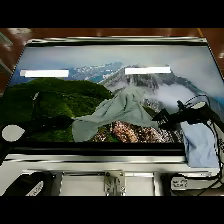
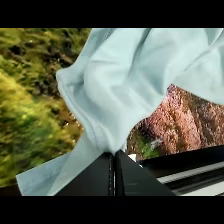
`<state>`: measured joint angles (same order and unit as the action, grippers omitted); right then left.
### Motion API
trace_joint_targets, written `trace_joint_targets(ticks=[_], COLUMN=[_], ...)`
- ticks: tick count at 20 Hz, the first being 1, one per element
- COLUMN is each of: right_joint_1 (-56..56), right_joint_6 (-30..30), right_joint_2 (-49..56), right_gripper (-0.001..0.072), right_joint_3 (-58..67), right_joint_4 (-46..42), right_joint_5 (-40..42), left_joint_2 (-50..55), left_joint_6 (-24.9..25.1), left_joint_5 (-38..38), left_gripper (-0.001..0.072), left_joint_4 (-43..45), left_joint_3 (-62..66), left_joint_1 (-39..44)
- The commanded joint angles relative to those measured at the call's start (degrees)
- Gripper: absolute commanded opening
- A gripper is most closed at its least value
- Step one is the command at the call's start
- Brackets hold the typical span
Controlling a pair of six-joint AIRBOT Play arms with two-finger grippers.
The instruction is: Fold the shirts.
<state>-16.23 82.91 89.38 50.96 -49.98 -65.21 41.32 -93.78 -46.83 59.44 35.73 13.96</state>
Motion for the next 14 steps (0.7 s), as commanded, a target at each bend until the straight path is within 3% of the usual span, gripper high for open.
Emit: trace_joint_targets(ticks=[1,4,7,9,11,14], right_joint_1=[2.9,2.7,2.7,2.7,2.7,2.7], right_joint_6=[-0.5,-9.9,-19.1,-19.2,-18.6,-8.6], right_joint_2=[0.6,-4.7,-16.8,-26.4,-35.7,-46.8], right_gripper=[0.0067,0.0061,0.0061,0.0061,0.0061,0.0061], right_joint_3=[0.6,5.2,16.3,26.6,36.4,44.6], right_joint_4=[2.7,6.7,9.5,8.4,5.0,-5.0], right_joint_5=[2.2,-2.9,-8.6,-6.9,0.2,9.0], left_joint_2=[0.0,-0.1,-0.2,-0.3,-0.3,-1.1], left_joint_6=[0.0,0.2,4.8,9.1,11.1,10.4], left_joint_5=[1.4,1.4,1.4,1.4,1.4,1.2], left_gripper=[0.0035,0.0035,0.0035,0.0035,0.0035,0.0035], left_joint_4=[0.9,3.8,3.8,3.8,4.7,8.8], left_joint_3=[1.3,8.3,24.2,38.6,53.1,68.0], left_joint_1=[-0.2,-4.5,-10.9,-13.6,-16.2,-20.2])
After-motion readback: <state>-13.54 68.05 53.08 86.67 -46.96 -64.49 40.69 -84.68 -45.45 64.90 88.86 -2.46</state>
